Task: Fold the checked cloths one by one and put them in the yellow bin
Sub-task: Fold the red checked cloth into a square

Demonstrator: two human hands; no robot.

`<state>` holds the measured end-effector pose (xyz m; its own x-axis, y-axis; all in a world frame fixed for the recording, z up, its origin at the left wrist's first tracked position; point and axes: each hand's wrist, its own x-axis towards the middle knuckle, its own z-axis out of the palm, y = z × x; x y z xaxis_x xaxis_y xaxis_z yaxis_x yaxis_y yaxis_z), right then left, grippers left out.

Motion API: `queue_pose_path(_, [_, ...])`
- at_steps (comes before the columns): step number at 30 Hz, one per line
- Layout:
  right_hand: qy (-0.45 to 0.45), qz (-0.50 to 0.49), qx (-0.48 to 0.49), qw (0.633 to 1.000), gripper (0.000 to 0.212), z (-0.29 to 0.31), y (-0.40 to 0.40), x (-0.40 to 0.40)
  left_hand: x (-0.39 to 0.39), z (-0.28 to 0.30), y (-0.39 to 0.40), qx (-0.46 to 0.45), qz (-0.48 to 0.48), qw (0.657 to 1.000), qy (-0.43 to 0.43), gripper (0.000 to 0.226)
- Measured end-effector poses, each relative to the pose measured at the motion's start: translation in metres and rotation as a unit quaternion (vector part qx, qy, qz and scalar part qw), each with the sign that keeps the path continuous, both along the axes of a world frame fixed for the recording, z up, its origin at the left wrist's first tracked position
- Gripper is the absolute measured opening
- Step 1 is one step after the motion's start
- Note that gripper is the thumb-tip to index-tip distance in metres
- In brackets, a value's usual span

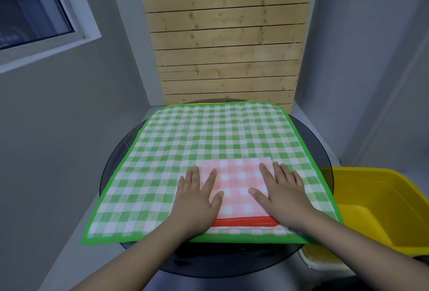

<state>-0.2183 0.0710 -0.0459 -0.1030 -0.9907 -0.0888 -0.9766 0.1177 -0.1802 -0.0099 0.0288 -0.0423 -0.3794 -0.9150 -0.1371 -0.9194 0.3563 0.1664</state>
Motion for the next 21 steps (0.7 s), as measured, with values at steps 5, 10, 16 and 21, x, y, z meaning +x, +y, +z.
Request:
queue_pose_path(5, [-0.009, 0.003, 0.001, 1.000, 0.104, 0.002, 0.001, 0.000, 0.003, 0.007, 0.002, -0.002, -0.004, 1.000, -0.016, 0.062])
queue_pose_path(10, [-0.015, 0.008, -0.002, 1.000, 0.076, 0.005, 0.003, 0.001, 0.007, 0.013, 0.004, -0.006, -0.007, 1.000, -0.026, 0.063])
queue_pose_path(16, [-0.053, -0.040, -0.078, 0.995, 0.074, 0.016, -0.004, 0.010, 0.025, 0.012, -0.010, -0.038, -0.001, 0.994, 0.107, 0.046])
queue_pose_path(21, [-0.198, -0.173, -0.007, 0.965, 0.089, 0.035, -0.029, 0.011, 0.026, 0.011, -0.022, -0.024, 0.008, 0.992, 0.124, 0.056])
